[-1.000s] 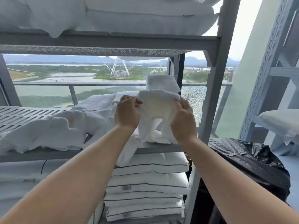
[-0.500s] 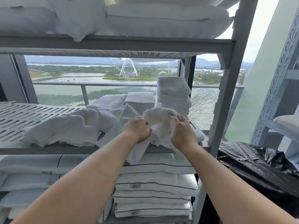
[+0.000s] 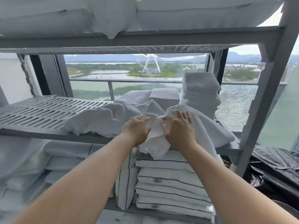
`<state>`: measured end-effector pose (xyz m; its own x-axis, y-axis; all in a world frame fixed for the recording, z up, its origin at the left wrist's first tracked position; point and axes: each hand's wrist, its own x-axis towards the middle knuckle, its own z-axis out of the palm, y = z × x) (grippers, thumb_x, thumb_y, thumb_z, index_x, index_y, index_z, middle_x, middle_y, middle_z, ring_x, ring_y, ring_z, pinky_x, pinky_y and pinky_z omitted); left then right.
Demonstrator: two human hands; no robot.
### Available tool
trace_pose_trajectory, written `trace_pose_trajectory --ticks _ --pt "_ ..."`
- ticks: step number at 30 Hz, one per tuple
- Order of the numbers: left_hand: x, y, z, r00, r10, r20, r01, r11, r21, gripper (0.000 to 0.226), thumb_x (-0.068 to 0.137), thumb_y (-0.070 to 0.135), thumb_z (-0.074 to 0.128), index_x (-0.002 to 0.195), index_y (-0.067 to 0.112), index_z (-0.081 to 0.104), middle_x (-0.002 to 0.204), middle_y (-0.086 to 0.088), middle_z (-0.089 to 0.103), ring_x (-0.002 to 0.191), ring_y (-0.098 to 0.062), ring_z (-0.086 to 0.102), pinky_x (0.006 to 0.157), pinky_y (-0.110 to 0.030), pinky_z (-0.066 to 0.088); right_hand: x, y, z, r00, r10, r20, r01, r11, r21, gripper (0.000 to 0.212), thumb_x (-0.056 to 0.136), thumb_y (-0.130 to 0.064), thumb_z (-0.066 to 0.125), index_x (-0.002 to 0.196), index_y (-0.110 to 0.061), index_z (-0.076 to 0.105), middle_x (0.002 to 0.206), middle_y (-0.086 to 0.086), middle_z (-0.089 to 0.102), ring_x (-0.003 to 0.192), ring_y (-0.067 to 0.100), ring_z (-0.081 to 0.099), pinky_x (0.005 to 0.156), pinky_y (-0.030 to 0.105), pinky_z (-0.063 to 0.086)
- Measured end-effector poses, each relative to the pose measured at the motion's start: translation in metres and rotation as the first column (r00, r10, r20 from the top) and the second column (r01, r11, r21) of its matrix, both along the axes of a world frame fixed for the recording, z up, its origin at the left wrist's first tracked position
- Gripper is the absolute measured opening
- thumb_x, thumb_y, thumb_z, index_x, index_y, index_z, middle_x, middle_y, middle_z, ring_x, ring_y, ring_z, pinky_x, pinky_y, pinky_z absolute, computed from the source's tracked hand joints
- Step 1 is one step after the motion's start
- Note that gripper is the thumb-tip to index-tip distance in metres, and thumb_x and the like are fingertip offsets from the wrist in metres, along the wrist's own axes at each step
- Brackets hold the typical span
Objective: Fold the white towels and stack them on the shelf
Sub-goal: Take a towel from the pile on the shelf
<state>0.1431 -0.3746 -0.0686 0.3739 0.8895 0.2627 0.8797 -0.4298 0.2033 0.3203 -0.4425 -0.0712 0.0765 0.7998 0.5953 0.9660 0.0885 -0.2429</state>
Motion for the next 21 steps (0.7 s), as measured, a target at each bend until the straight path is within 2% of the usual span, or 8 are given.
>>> trace_pose_trajectory --ticks 2,6,9,12,14,16,19,21 --pt "-0.021 0.01 -0.001 0.999 0.032 -0.041 -0.031 0.999 0.036 0.058 0.099 0.044 0.047 0.153 0.029 0.035 0.164 -0.001 0.025 0.149 -0.026 0.025 0.118 -0.043 0.028 -0.015 0.005 0.003 0.999 0.032 0.013 -0.032 0.999 -0.004 0.04 0.091 -0.034 0.059 0.131 -0.028 0.059 0.14 0.003 0.047 0.14 0.026 0.034 0.124 0.048 0.012" --pt "-0.068 0.031 -0.002 0.994 0.064 -0.083 -0.057 0.995 0.078 0.06 0.097 0.045 0.05 0.152 0.028 0.035 0.164 -0.005 0.023 0.149 -0.029 0.024 0.118 -0.046 0.03 -0.052 0.024 0.008 0.995 0.068 0.068 -0.07 0.997 0.016 0.038 0.091 -0.037 0.059 0.128 -0.027 0.059 0.133 0.0 0.053 0.13 0.024 0.044 0.114 0.044 0.03" --pt "-0.109 0.047 0.001 0.991 0.082 -0.105 -0.074 0.994 0.077 0.064 0.096 0.044 0.05 0.154 0.026 0.03 0.165 -0.009 0.02 0.148 -0.033 0.025 0.116 -0.05 0.032 -0.093 0.046 0.01 0.994 0.067 0.085 -0.068 0.998 0.011 0.037 0.091 -0.041 0.059 0.126 -0.029 0.059 0.131 -0.002 0.054 0.129 0.023 0.046 0.111 0.041 0.032" --pt "-0.154 0.066 0.003 0.992 0.097 -0.077 -0.089 0.991 0.097 0.066 0.096 0.045 0.051 0.154 0.026 0.027 0.159 -0.01 0.028 0.138 -0.036 0.038 0.109 -0.05 0.04 -0.139 0.072 0.007 0.994 0.09 0.069 -0.089 0.996 -0.011 0.039 0.09 -0.045 0.061 0.126 -0.031 0.059 0.129 -0.003 0.055 0.127 0.022 0.047 0.108 0.04 0.036" --pt "-0.183 0.081 0.003 0.992 0.116 -0.041 -0.111 0.988 0.111 0.068 0.094 0.046 0.055 0.153 0.029 0.025 0.155 -0.009 0.03 0.135 -0.037 0.04 0.107 -0.05 0.04 -0.169 0.09 0.003 0.992 0.119 0.036 -0.117 0.991 -0.061 0.046 0.089 -0.047 0.062 0.131 -0.029 0.055 0.131 0.001 0.054 0.128 0.024 0.047 0.108 0.04 0.04" --pt "-0.21 0.098 0.001 0.986 0.145 -0.084 -0.131 0.98 0.151 0.07 0.093 0.048 0.055 0.152 0.029 0.023 0.155 -0.011 0.029 0.137 -0.038 0.036 0.109 -0.051 0.036 -0.197 0.108 -0.001 0.992 0.12 -0.031 -0.123 0.985 -0.124 0.056 0.089 -0.049 0.063 0.139 -0.027 0.048 0.135 0.006 0.052 0.128 0.026 0.048 0.106 0.041 0.043" --pt "-0.242 0.121 -0.006 0.98 0.158 -0.12 -0.14 0.98 0.141 0.07 0.095 0.048 0.051 0.154 0.026 0.022 0.161 -0.012 0.024 0.144 -0.038 0.029 0.113 -0.053 0.03 -0.227 0.13 -0.012 0.991 0.084 -0.108 -0.104 0.976 -0.189 0.07 0.088 -0.052 0.064 0.149 -0.027 0.037 0.142 0.006 0.048 0.133 0.027 0.044 0.108 0.042 0.041" --pt "-0.257 0.134 -0.012 0.984 0.13 -0.125 -0.115 0.986 0.122 0.064 0.097 0.047 0.048 0.154 0.027 0.025 0.16 -0.013 0.027 0.142 -0.037 0.033 0.111 -0.053 0.033 -0.238 0.142 -0.019 0.993 0.041 -0.114 -0.068 0.968 -0.241 0.078 0.087 -0.056 0.063 0.153 -0.032 0.029 0.146 0.005 0.044 0.136 0.027 0.039 0.11 0.044 0.039"
